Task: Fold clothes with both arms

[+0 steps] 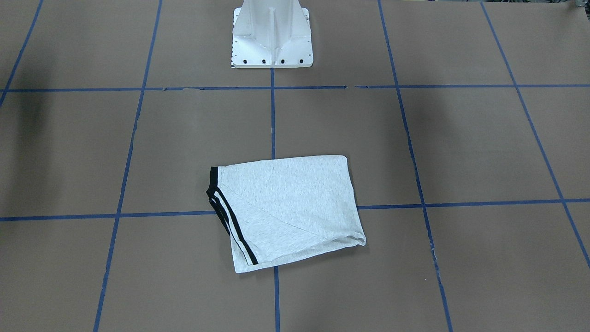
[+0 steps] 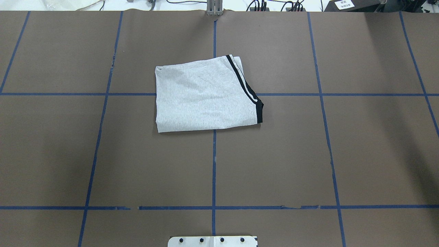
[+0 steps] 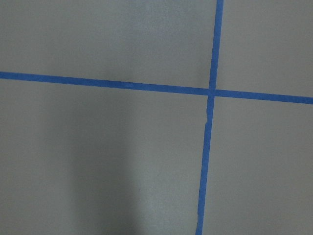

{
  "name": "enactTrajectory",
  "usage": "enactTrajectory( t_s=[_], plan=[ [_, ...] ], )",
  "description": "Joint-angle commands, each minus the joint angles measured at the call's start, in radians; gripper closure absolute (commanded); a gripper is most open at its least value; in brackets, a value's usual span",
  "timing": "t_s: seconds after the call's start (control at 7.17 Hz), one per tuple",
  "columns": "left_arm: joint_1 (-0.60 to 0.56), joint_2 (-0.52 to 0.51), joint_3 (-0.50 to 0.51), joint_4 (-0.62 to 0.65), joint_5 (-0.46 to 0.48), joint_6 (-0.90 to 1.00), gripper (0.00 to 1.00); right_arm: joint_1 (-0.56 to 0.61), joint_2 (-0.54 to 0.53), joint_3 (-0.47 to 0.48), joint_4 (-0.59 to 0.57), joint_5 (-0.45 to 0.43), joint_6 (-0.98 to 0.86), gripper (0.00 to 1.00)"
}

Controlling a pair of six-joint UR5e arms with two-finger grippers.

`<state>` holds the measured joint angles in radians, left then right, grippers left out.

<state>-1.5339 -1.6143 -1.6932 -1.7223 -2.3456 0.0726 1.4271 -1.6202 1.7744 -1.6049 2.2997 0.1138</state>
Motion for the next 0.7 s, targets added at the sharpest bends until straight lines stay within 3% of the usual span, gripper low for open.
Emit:
enactTrajectory(
  t_s=[0.0, 0.56],
  plan=[
    [0.000, 0.037, -0.014, 0.024, 0.002, -0.002, 0.00, 0.009, -0.010, -0.003, 0.000, 0.009, -0.003, 0.00],
    [-0.003, 0.039, -0.020, 0.026, -0.003, -0.002, 0.00, 0.047, -0.046, -0.010, -0.007, 0.027, 0.000, 0.00]
  ],
)
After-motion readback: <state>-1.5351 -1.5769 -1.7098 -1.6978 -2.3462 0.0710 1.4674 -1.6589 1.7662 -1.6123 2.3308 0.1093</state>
